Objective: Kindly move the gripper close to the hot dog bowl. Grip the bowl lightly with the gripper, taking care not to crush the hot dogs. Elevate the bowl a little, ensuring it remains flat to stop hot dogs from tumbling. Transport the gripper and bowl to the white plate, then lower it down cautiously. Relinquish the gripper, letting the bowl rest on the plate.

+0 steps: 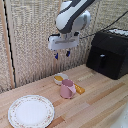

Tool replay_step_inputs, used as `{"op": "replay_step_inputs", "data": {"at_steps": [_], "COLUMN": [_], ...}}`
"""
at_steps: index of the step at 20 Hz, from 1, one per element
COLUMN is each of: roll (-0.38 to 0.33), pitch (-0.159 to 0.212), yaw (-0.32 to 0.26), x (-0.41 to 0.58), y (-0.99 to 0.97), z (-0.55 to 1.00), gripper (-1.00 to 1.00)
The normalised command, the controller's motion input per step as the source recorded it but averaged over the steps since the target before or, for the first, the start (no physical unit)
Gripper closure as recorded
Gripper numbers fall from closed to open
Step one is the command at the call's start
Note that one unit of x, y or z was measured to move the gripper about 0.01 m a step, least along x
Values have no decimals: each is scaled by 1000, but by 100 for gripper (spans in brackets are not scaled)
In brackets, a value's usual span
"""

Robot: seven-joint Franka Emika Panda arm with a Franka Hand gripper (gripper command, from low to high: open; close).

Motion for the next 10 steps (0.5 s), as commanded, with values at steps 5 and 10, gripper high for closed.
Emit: {"op": "replay_step_inputs", "data": {"at_steps": [5, 10], "roll": [3, 0], "pitch": [172, 117], "yaw": [-5, -4], "x": [110, 185], "y": [-357, -361], "z": [-149, -297], "gripper": [-100, -100]}}
